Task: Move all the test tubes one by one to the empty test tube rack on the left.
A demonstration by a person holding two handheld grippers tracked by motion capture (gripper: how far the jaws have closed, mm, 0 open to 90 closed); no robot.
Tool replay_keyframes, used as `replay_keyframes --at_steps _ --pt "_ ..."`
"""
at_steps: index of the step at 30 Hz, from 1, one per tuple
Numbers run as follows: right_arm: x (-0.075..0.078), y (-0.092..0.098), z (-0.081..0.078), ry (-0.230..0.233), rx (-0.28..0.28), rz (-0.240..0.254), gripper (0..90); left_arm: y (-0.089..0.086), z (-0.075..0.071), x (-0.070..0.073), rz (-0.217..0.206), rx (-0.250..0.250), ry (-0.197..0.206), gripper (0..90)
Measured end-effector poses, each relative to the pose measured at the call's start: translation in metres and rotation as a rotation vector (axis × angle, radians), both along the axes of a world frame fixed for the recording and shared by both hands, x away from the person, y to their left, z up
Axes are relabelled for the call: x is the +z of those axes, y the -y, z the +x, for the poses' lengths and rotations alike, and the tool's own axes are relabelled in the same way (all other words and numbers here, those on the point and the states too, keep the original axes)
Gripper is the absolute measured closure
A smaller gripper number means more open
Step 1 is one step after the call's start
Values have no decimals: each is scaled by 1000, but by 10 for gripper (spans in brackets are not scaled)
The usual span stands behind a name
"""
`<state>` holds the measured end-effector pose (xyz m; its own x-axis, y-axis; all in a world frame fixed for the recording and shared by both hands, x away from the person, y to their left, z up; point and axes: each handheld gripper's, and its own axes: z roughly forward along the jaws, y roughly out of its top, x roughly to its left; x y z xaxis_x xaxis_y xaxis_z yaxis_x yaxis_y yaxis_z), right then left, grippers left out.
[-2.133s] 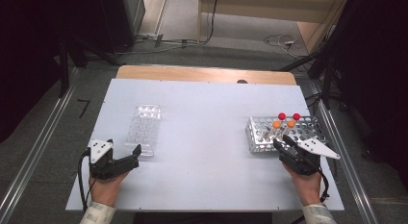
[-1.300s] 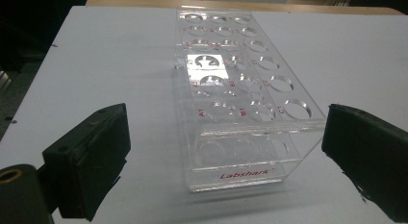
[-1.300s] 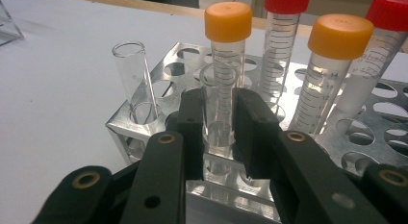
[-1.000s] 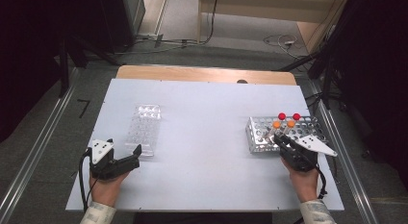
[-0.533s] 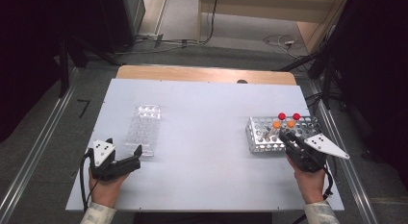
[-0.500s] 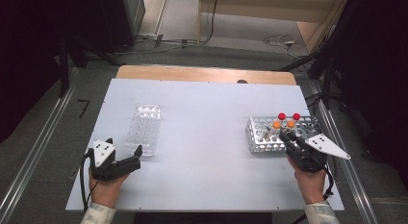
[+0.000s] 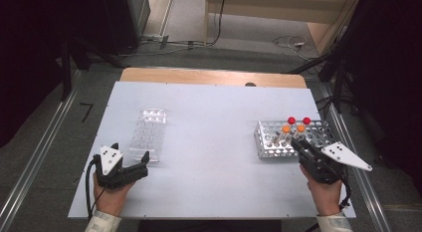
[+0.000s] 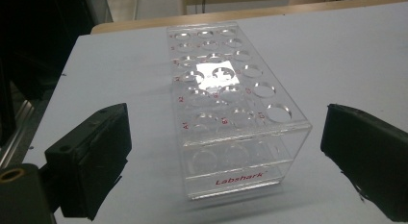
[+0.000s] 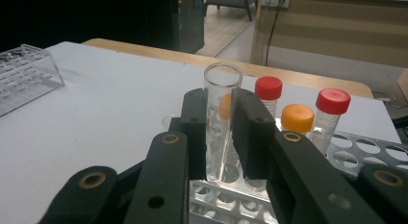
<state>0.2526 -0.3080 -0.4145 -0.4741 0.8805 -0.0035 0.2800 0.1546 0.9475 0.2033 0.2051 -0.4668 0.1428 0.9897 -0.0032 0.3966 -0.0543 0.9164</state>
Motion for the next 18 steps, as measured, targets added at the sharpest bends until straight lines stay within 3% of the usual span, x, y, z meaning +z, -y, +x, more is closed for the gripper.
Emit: replay_keyframes --at_steps 12,18 --pt "-8 -19 -12 -33 86 -35 729 9 -4 3 -5 -27 9 45" --pt "-15 -36 -15 -50 149 -59 729 19 -6 5 -18 -52 -11 57"
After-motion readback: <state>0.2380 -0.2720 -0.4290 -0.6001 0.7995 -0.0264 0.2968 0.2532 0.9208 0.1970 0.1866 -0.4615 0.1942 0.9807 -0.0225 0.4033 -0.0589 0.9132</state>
